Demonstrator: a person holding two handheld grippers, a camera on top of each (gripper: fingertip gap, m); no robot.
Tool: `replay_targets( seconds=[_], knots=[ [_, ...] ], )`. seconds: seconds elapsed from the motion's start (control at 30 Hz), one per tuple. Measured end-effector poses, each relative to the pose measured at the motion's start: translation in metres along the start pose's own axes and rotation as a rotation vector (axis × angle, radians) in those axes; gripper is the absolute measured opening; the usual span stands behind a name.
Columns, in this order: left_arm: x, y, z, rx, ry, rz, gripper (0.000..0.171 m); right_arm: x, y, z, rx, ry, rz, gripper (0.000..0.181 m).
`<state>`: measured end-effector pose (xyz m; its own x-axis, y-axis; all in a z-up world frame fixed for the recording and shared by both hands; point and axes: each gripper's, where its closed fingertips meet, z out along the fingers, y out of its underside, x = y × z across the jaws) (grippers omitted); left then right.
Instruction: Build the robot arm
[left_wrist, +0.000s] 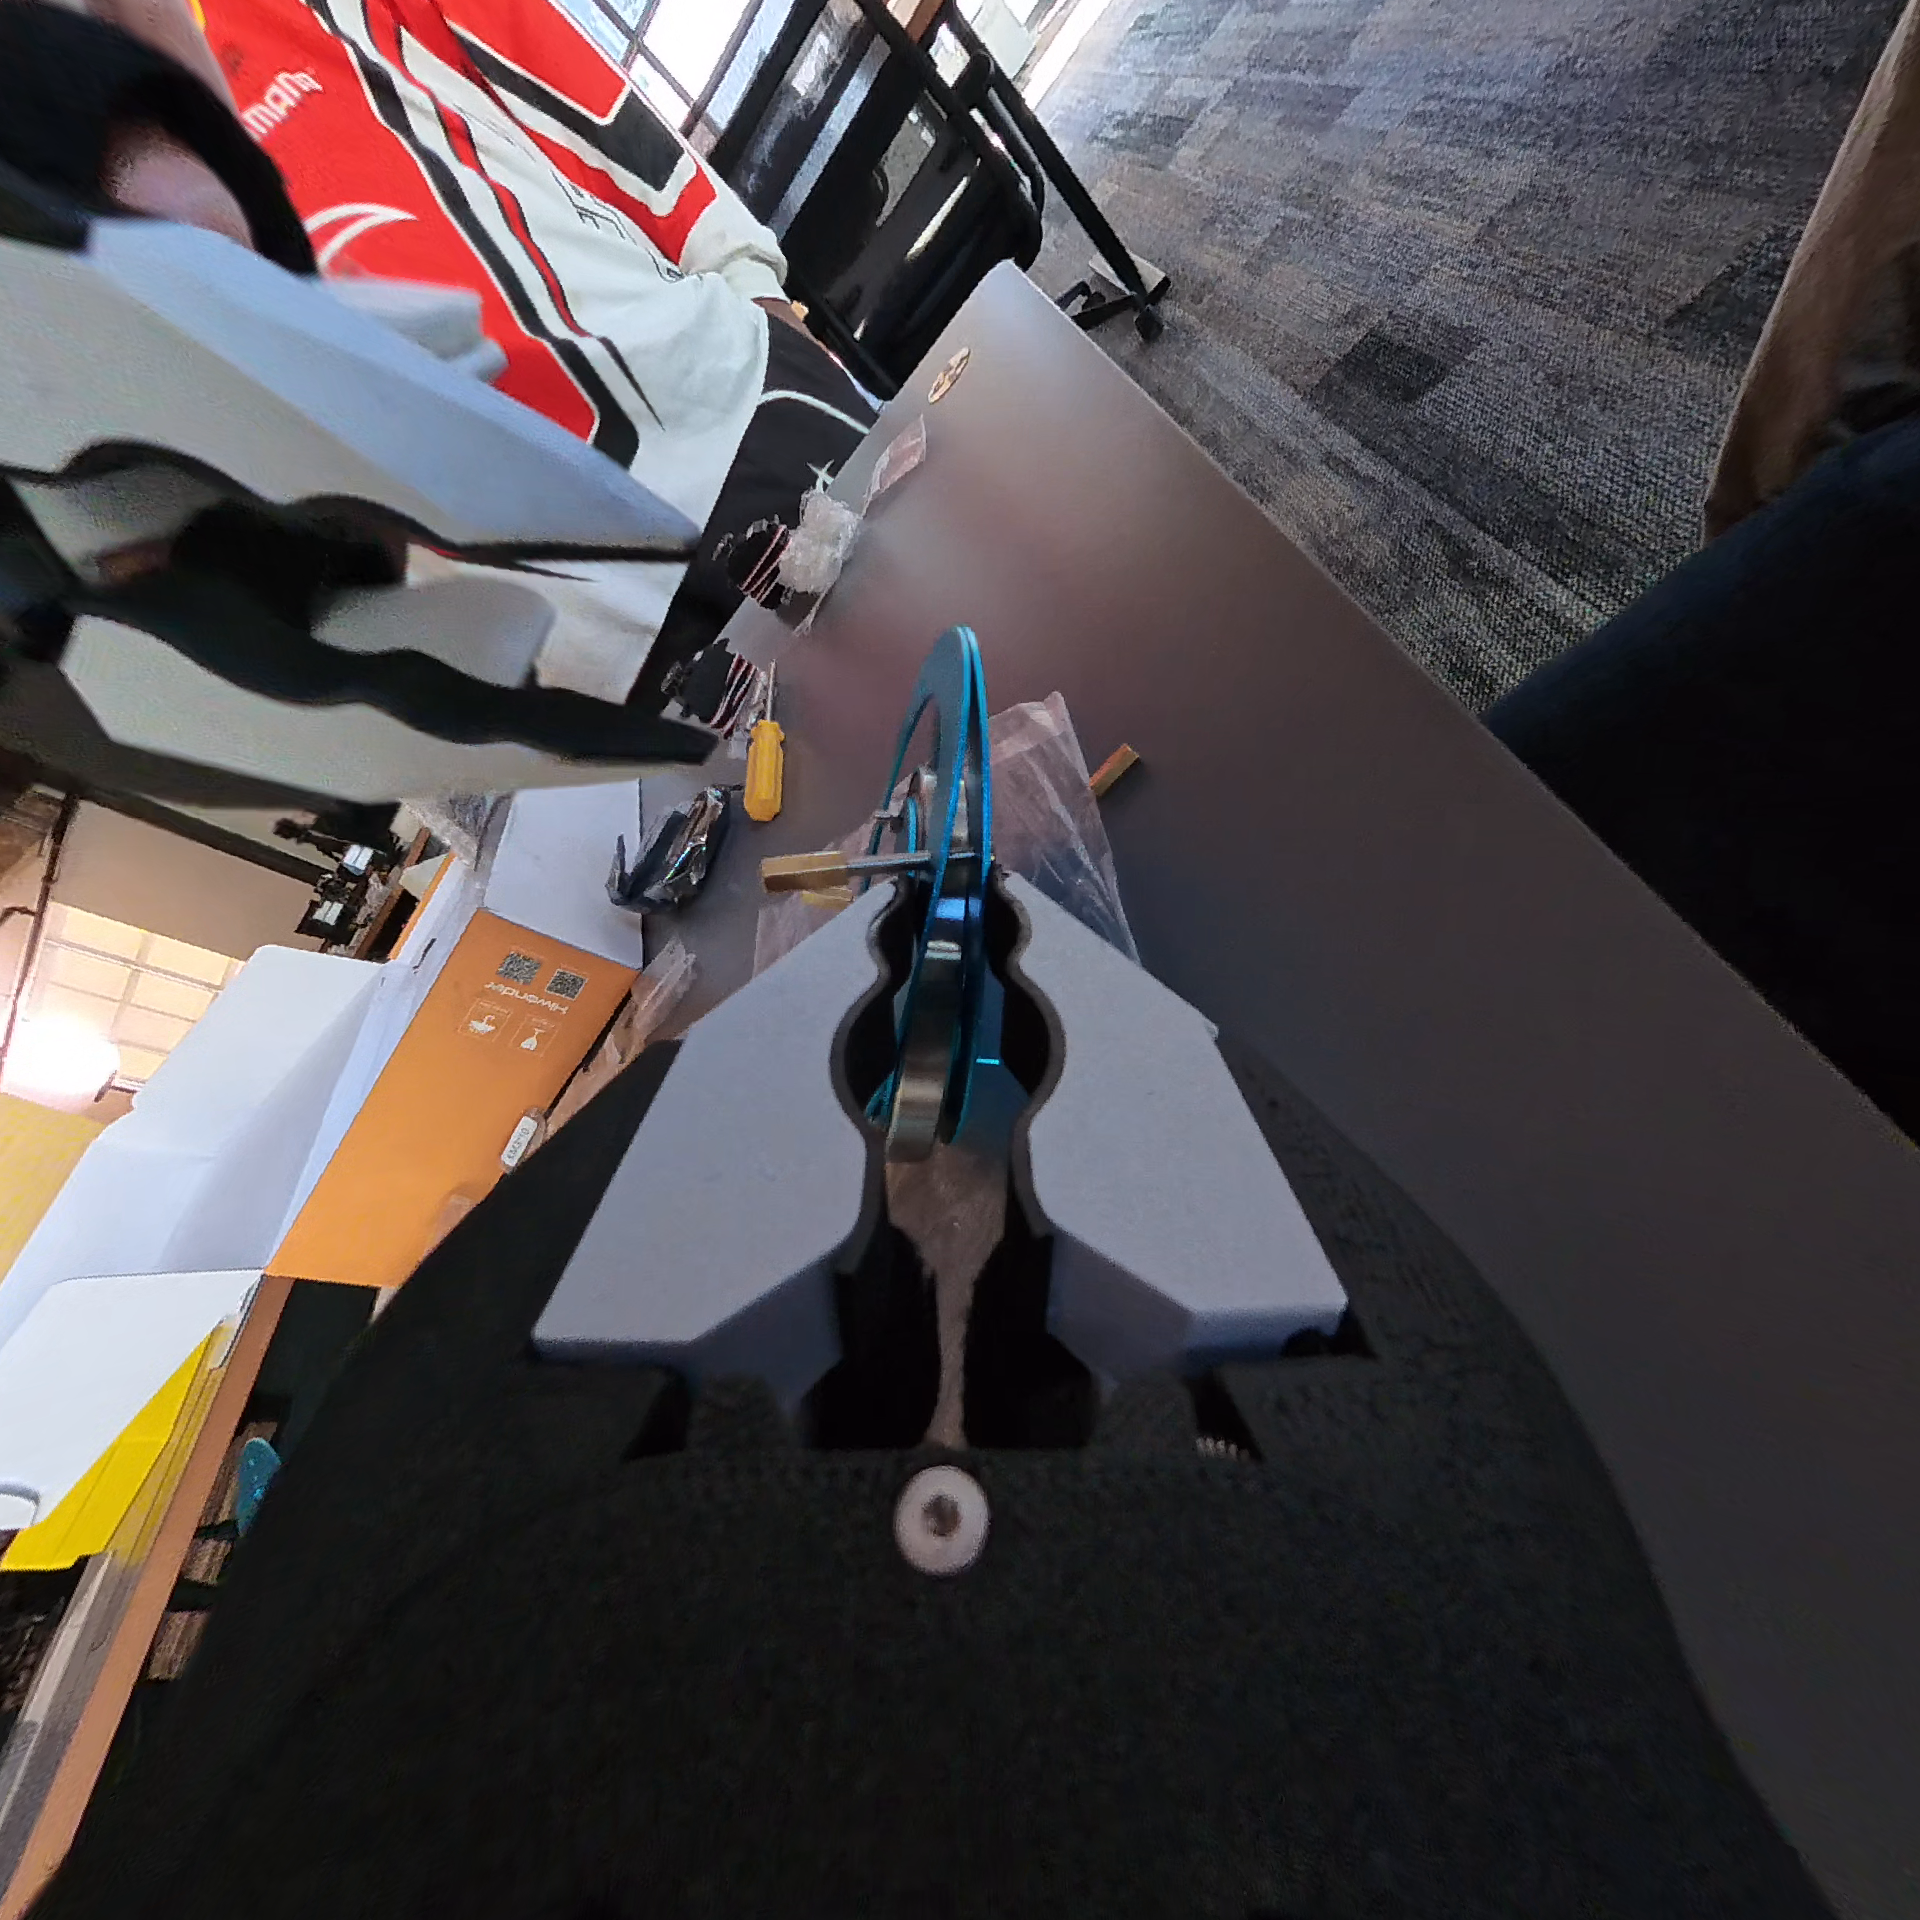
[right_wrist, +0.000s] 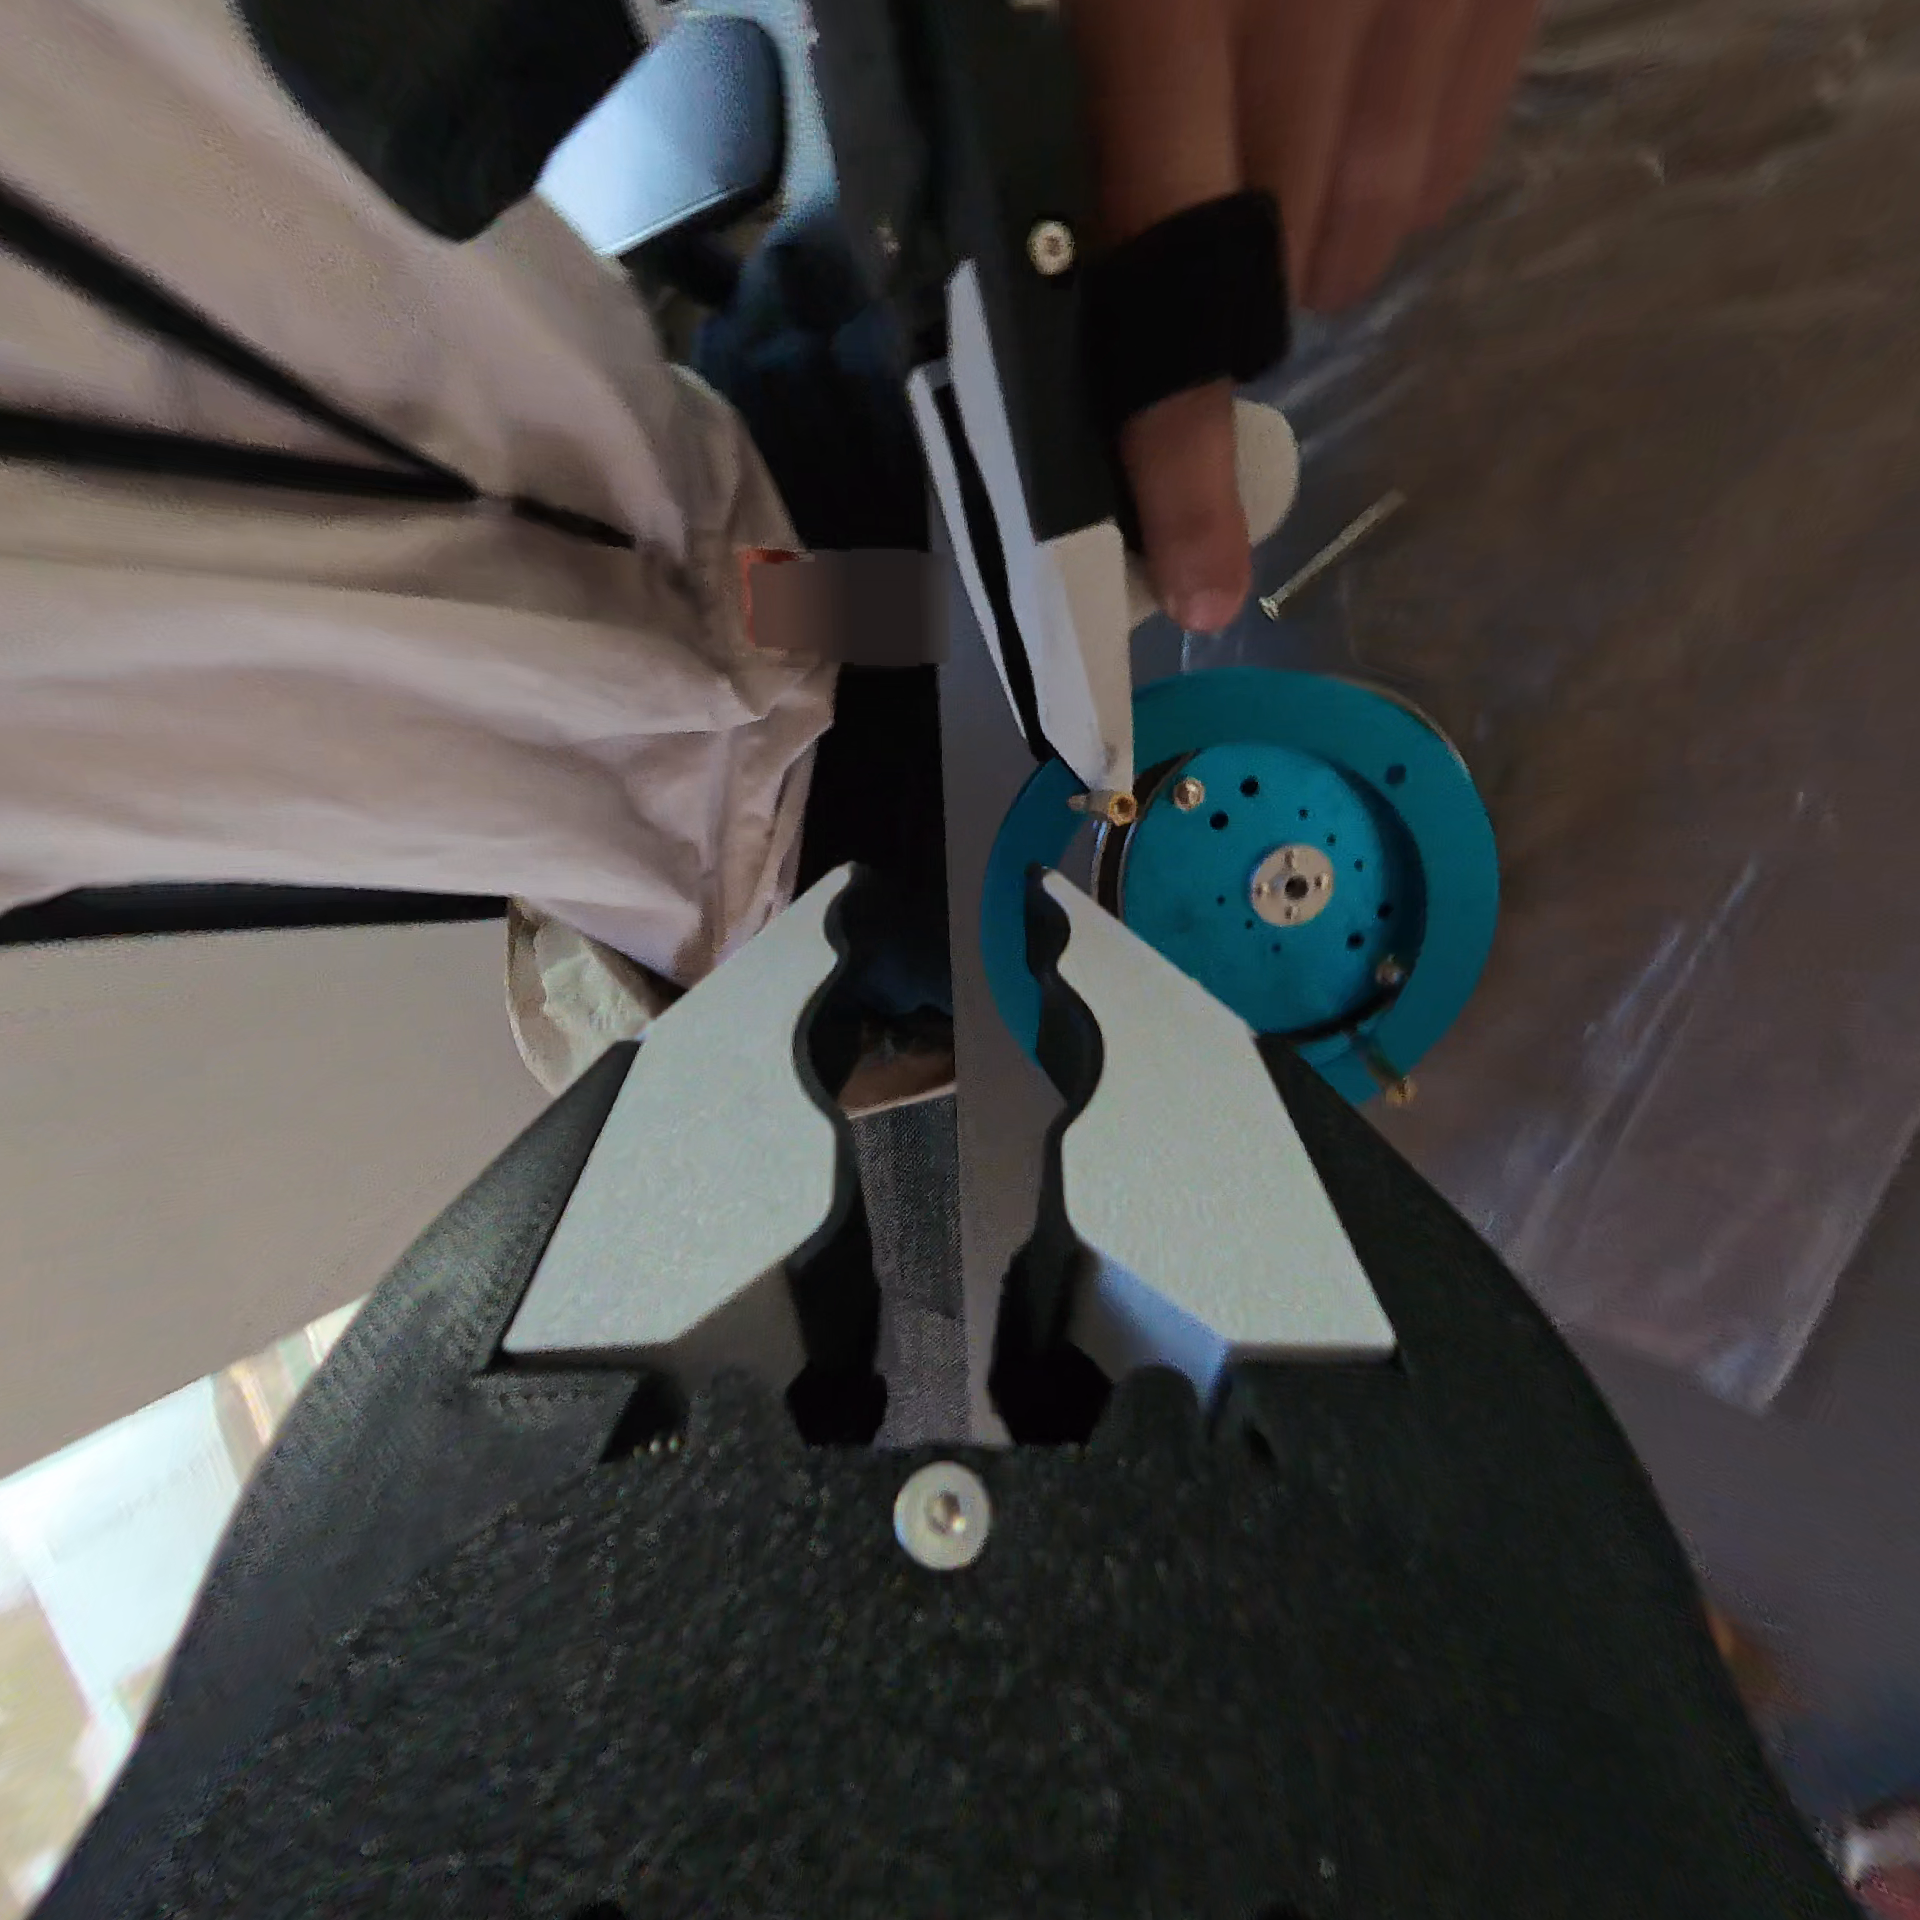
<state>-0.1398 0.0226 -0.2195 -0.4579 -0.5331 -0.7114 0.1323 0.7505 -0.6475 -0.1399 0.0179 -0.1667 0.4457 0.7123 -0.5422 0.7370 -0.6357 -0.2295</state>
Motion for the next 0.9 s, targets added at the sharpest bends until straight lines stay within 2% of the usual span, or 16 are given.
replay_targets(
  seconds=[0.13,0.23,0.33,0.57,0.67,0.9],
  knots=[
    [0.001,0.001,-0.001,0.003,0.01,-0.004,0.013,0.01,0.002,0.009,-0.053,-0.15,-0.117,0.013],
    [0.002,0.001,-0.001,0.005,0.018,0.004,0.013,0.023,0.001,0.009,-0.093,-0.213,-0.172,0.009],
    [0.003,0.001,-0.002,0.009,0.026,-0.004,0.013,0.034,-0.002,0.009,-0.122,-0.215,-0.282,0.008],
    [0.002,0.002,-0.004,0.022,0.038,-0.017,0.013,0.032,-0.006,0.019,-0.146,-0.254,-0.523,0.005],
    [0.003,0.002,-0.005,0.026,0.044,-0.025,0.014,0.031,-0.013,0.019,-0.083,-0.285,-0.582,0.008],
    [0.003,0.002,-0.006,0.029,0.057,-0.041,0.014,0.028,-0.012,0.027,-0.089,-0.308,-0.689,0.005]
  ],
)
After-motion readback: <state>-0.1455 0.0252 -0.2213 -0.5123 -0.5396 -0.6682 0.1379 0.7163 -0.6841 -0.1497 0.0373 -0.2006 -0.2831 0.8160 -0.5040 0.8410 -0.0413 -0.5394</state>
